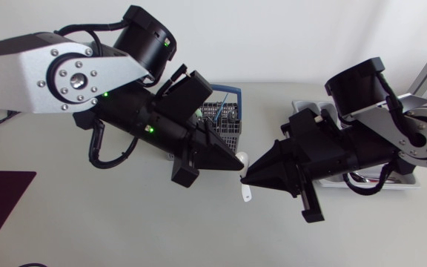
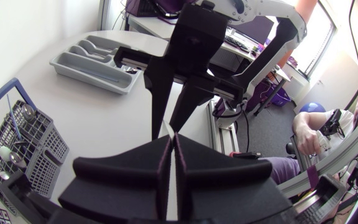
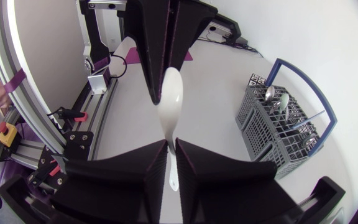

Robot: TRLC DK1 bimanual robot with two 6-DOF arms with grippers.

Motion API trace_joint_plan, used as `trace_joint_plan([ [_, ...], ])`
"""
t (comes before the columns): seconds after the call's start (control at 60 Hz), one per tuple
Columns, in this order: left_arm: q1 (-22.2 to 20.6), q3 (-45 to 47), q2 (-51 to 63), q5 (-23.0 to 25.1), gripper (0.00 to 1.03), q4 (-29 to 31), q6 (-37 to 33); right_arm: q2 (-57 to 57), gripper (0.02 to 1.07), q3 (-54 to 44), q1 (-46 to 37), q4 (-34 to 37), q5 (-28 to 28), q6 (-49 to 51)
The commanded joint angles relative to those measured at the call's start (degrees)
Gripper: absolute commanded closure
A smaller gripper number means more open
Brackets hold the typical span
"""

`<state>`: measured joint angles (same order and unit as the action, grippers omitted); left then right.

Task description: Transfer all utensils from the basket to the drawer tray.

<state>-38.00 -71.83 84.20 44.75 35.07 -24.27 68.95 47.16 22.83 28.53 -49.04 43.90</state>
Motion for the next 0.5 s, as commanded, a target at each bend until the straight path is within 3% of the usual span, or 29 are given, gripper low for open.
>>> trace_joint_plan([
  [0.0,-0.32,-1.20,0.79,0.95,1.00,0.44,-1.04,1.28,1.01,1.01,0.46,0.56,-0.36,-1.10],
  [0.067,-0.23,-1.20,0.79,0.95,0.99,0.35,-1.04,1.36,1.01,0.92,0.55,0.65,-0.36,-1.18],
  [0.167,-0.15,-1.47,0.79,0.95,0.84,0.35,-0.86,1.54,1.01,0.66,0.55,0.47,0.26,-1.18],
  [0.333,1.08,-4.28,0.79,0.86,0.29,0.17,0.63,2.16,1.02,-0.22,0.46,0.47,0.96,-1.01],
  [0.4,2.40,-5.86,0.87,0.86,0.14,-0.09,1.68,2.33,1.01,-0.84,0.46,0.47,2.10,-0.75],
  [0.483,4.60,-7.62,1.40,-0.10,0.11,-2.11,5.02,2.68,1.01,-1.63,-0.24,0.29,2.89,-0.39],
])
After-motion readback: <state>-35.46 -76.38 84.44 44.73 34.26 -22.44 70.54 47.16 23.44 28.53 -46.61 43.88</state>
